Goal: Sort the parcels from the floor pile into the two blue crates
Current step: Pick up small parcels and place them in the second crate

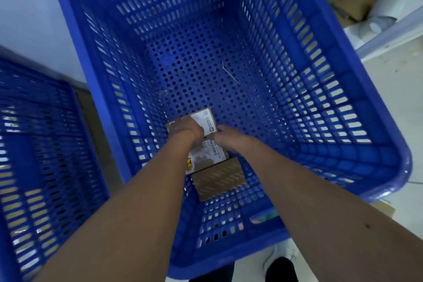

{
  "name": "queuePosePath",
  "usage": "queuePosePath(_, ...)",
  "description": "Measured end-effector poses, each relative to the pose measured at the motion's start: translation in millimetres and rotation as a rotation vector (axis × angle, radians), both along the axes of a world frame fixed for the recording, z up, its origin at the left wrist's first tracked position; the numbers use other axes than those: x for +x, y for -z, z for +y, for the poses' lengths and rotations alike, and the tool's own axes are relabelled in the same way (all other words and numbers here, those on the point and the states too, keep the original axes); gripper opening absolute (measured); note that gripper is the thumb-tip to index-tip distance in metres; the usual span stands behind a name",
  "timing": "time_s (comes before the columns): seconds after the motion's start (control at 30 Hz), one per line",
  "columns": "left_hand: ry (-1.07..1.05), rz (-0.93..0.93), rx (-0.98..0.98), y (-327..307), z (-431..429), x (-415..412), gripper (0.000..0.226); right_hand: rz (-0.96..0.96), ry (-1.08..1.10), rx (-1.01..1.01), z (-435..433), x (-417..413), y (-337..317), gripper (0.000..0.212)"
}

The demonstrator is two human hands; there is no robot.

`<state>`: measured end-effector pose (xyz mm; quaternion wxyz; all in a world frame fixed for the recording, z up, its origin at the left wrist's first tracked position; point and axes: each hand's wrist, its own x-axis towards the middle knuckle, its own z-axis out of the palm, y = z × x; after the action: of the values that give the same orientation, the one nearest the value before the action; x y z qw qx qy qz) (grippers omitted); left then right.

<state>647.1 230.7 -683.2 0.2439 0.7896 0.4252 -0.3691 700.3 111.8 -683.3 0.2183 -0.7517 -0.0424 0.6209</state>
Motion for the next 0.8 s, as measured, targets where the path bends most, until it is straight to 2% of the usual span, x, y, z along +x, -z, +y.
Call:
queuePosePath(0.13,-0.016,-0.035,-0.043,-29.3,-6.2,-4.5,0.054,-0.040,-0.058,-0.012,-17.7,4.7,-44.7,0.068)
queuePosePath(0.37,-0.035,-0.127,-0.112,-112.6,-32.2,-30.2,0.058,-0.072,-0.141,0.006,-64.7,4.9,-143.2,0.060)
queuePosePath(0.47,-0.058,-0.170,-0.169,-156.6,-53.9,-37.9,0.056,-0.114,-0.128,0.027,-87.6,-0.9,-184.8,0.033)
queuePosePath(0.67,-0.136,-0.274,-0.175,-228.2,-109.4,-54.4,0.054,-0.227,-0.155,0.117,-134.7,-17.7,-257.3,0.058)
queuePosePath(0.8,-0.201,-0.356,-0.144,-252.0,-143.9,-73.1,0.054,-0.308,-0.185,0.163,-169.6,-30.5,-277.3,0.041)
